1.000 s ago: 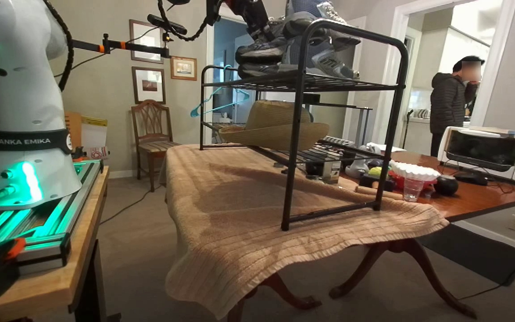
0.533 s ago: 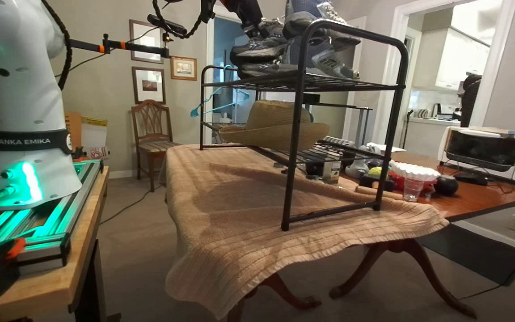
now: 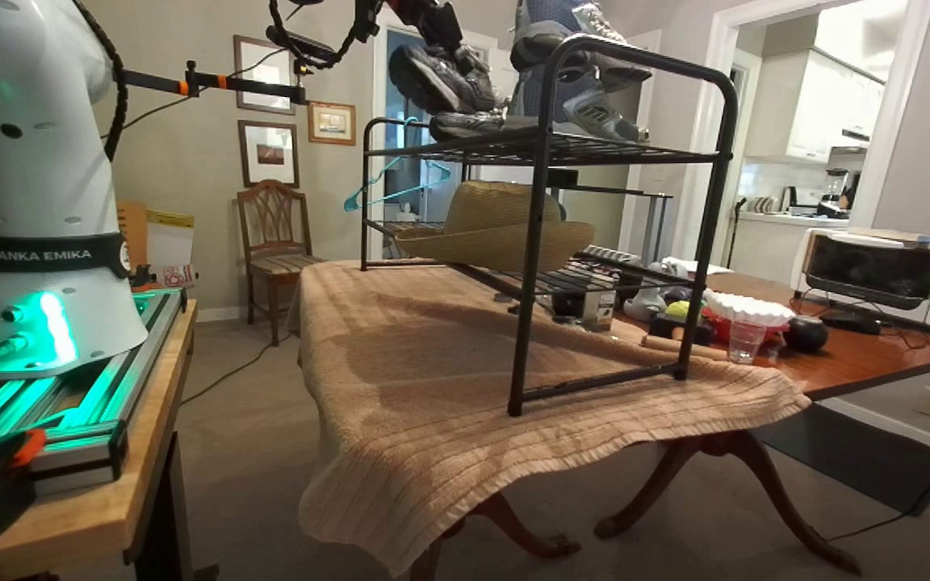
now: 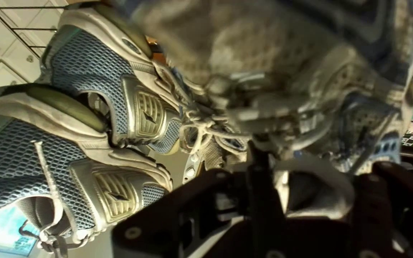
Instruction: Unstack the two pairs of sneakers.
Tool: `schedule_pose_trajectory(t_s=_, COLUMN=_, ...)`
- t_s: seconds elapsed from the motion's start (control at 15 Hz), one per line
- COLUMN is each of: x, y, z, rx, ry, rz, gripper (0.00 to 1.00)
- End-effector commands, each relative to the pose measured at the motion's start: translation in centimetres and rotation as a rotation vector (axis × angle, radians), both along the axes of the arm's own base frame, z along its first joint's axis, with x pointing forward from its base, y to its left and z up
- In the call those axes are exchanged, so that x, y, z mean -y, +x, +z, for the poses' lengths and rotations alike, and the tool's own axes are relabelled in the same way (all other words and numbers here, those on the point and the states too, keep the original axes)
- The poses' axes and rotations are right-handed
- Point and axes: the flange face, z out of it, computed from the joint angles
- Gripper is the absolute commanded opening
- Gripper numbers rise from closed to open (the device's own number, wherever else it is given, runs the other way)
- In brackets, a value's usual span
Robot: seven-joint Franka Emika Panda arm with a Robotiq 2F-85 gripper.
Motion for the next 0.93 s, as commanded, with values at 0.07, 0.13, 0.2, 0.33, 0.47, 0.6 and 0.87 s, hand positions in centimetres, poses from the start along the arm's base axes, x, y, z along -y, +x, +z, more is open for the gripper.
schedule_pose_trajectory(t_s=0.07, x=-2.0, y=-0.7, z=0.2, rx=0.004, ry=0.041, rz=0.039, gripper=0.00)
schedule_pose_trajectory(t_s=0.13, x=-2.2, y=-0.5, z=-0.1, rx=-0.004, ry=0.049, rz=0.039, gripper=0.00)
schedule_pose_trajectory(t_s=0.2, x=-2.4, y=-0.4, z=-0.3, rx=-0.008, ry=0.054, rz=0.039, gripper=0.00)
schedule_pose_trajectory(t_s=0.33, x=-2.7, y=-0.3, z=-0.7, rx=-0.016, ry=0.063, rz=0.034, gripper=0.00)
schedule_pose_trajectory(t_s=0.47, x=-2.9, y=0.0, z=-1.2, rx=-0.027, ry=0.060, rz=0.031, gripper=0.25)
schedule_pose_trajectory(t_s=0.6, x=-3.0, y=0.6, z=-1.9, rx=-0.031, ry=0.062, rz=0.016, gripper=0.06)
schedule_pose_trajectory(t_s=0.87, x=-3.1, y=1.7, z=-3.7, rx=-0.065, ry=0.071, rz=-0.013, gripper=0.32)
